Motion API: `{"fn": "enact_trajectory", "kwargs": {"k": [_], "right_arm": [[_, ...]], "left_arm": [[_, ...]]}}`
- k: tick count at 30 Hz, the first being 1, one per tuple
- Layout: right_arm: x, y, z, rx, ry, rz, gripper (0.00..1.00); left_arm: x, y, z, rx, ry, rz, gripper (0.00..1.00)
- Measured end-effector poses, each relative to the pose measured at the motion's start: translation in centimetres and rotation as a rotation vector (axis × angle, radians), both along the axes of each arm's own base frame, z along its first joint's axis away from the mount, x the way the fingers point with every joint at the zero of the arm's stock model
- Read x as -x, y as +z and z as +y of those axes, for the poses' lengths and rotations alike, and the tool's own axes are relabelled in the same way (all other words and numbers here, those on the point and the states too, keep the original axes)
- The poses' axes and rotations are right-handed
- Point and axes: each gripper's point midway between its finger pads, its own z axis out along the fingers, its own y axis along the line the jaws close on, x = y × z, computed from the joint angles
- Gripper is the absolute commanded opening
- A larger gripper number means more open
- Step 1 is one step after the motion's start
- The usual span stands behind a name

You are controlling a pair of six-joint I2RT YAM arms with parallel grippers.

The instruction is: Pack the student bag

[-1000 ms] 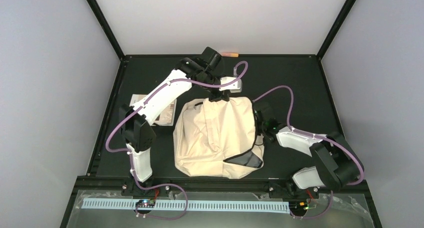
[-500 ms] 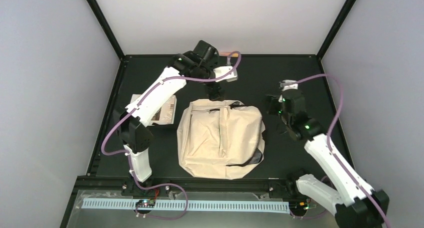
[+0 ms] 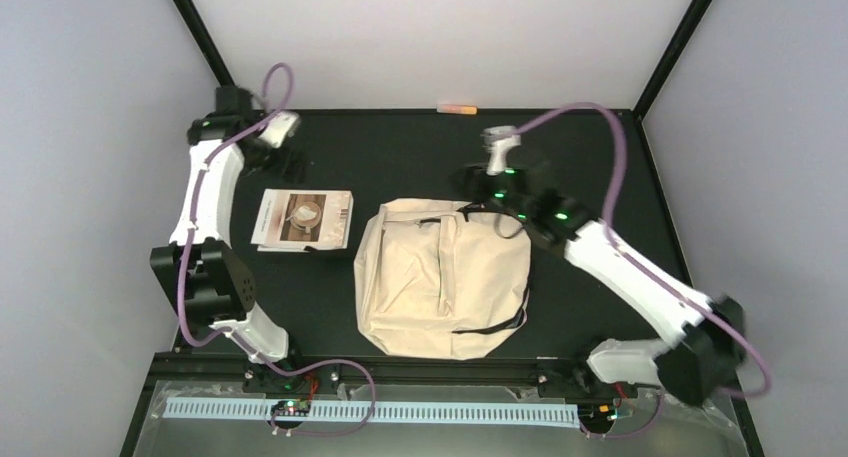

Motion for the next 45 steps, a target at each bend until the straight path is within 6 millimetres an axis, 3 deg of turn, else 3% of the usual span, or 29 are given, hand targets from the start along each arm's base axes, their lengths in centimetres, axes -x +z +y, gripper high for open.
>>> {"fn": "enact_trajectory", "kwargs": {"k": [5,8,12,15,23,28,33,41,45], "right_arm": [[0.4,-3.6,13.9,-0.072,0.289,0.148,0.77],[0.8,-5.7,20.7,-0.112,0.399,0.228,0.73],[0.4,-9.1,27.3,-0.146,0.470,0.323,0.67],[-0.4,-12.3,30.5,-0.150,0.475,0.389,0.66],[-1.9,-21.3,32.6,-0.082,0.404,0.555,0.67],[-2.2,-24.3,33.4,-0.072,0.389,0.612,0.66],[-2.1,-23.9,33.9,-0.100,0.397,0.624,0.49],[-3.0,-23.7,33.9,-0.186,0.407,0.680,0.05],[-3.7,-23.1,33.8,-0.220,0.413,0.679,0.01]], "left_arm": [[2.0,-5.6,9.4,0.076,0.266,0.148,0.99],[2.4,-8.1,12.8,0.150,0.352,0.198,0.99],[2.9,-11.5,13.6,0.202,0.377,0.256,0.99],[3.4,-13.4,13.2,0.209,0.368,0.284,0.99],[2.3,-16.3,14.9,0.214,0.381,0.276,0.99],[3.6,-18.6,13.2,0.289,0.354,0.320,0.96],[4.2,-19.4,11.8,0.349,0.329,0.332,0.89],[4.4,-19.5,11.2,0.364,0.303,0.287,0.84],[4.7,-19.3,11.0,0.346,0.286,0.260,0.91]]}}
